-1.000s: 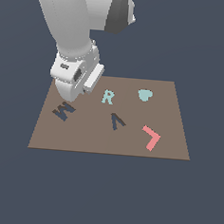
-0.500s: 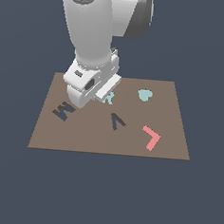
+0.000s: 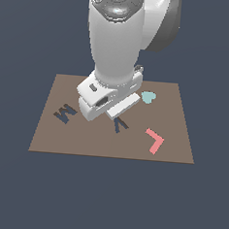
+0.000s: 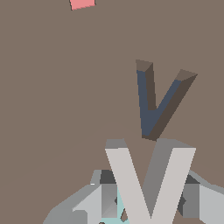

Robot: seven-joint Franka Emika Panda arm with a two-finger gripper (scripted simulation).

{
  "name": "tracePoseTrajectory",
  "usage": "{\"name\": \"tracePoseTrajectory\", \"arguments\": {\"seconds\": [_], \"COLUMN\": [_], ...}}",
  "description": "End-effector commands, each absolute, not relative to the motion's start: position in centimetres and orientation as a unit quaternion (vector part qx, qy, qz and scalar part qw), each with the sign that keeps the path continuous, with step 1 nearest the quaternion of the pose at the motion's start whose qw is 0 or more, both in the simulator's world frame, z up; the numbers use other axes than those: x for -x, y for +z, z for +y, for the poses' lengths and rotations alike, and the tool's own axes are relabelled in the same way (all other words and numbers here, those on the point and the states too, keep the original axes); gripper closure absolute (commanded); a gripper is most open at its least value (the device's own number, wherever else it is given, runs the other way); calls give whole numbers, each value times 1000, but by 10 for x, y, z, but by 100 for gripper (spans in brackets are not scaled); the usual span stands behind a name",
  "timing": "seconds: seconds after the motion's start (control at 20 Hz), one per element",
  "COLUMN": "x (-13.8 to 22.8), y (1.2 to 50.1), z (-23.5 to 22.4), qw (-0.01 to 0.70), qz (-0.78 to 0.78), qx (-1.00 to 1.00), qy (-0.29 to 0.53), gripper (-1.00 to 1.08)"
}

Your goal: Insert a designated object into the corresponding slot on a board.

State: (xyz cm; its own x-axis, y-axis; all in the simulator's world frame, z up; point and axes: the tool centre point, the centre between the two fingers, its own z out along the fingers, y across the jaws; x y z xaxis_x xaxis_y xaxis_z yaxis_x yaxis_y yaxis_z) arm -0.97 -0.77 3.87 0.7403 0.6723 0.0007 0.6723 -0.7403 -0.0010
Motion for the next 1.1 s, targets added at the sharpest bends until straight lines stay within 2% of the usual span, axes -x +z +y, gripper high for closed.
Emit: {"name": "tracePoseTrajectory", "arguments": {"seconds": [0.0,0.55,1.05], "x": [-1,-35,-40], "y": [39,40,37], "z": [0,16,17], "qw": [0,1,1], "qz": [-333,-257,-248], "qx": [943,966,969], "qy": [0,0,0], "gripper": [108,108,108]}}
